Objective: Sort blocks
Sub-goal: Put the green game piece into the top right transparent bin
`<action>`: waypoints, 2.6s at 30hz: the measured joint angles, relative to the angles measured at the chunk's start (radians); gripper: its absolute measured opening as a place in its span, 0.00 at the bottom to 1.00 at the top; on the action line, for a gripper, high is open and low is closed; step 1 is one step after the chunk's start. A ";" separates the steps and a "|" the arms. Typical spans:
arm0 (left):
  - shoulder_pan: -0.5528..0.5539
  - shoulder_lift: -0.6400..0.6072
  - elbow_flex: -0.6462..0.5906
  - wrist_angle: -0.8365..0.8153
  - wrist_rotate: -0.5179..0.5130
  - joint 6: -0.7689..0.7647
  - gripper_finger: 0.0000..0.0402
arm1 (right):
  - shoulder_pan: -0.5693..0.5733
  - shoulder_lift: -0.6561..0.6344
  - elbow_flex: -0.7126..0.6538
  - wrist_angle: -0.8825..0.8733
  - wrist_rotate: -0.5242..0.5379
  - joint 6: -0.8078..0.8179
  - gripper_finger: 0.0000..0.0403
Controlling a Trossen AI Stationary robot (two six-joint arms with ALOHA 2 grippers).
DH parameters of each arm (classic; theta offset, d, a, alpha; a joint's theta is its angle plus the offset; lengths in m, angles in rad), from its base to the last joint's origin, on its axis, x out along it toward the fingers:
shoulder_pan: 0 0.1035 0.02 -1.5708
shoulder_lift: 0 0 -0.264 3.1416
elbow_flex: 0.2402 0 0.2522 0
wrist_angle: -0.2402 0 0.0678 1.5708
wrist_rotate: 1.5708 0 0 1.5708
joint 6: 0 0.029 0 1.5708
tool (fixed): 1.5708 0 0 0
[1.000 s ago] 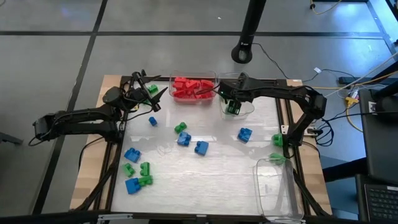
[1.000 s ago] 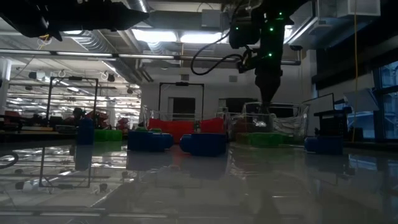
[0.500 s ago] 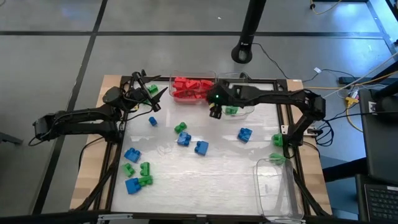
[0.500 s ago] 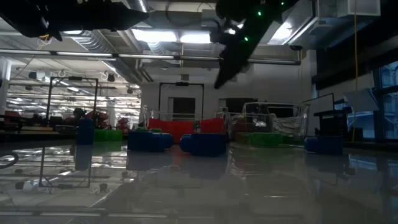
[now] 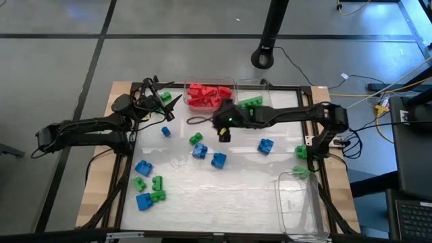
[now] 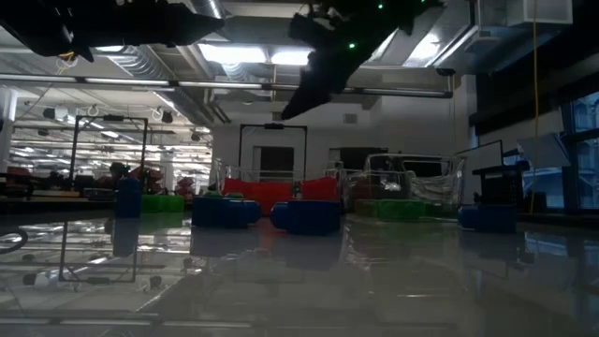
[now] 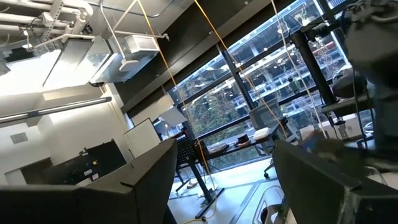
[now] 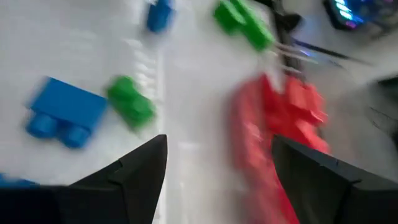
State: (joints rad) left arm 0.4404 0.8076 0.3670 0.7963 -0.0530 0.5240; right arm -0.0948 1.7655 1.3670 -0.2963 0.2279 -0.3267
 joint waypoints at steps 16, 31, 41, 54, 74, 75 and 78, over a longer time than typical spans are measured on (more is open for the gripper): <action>0.000 0.000 0.000 0.005 0.000 0.003 0.63 | 0.002 0.318 0.133 0.241 -0.117 -0.021 0.71; 0.000 -0.001 0.000 0.001 0.000 -0.001 0.63 | -0.017 0.429 0.191 0.227 -0.187 -0.056 0.71; 0.000 -0.001 0.000 0.000 0.000 -0.003 0.63 | -0.016 0.429 0.191 0.195 -0.232 -0.076 0.71; 0.000 -0.001 0.000 0.000 0.000 -0.002 0.63 | -0.016 0.440 0.191 0.197 -0.268 -0.105 0.71; 0.000 -0.001 0.000 0.001 0.000 -0.003 0.63 | -0.017 0.517 0.191 0.294 -0.304 -0.108 0.71; 0.000 -0.001 0.000 0.001 0.000 -0.003 0.63 | -0.017 0.528 0.190 0.309 -0.309 -0.094 0.71; 0.000 -0.001 0.000 0.001 0.000 -0.003 0.63 | -0.019 0.539 0.193 0.313 -0.318 -0.085 0.71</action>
State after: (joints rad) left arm 0.4404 0.8066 0.3668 0.7969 -0.0528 0.5205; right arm -0.1143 2.3043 1.5597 0.0167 -0.0898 -0.4122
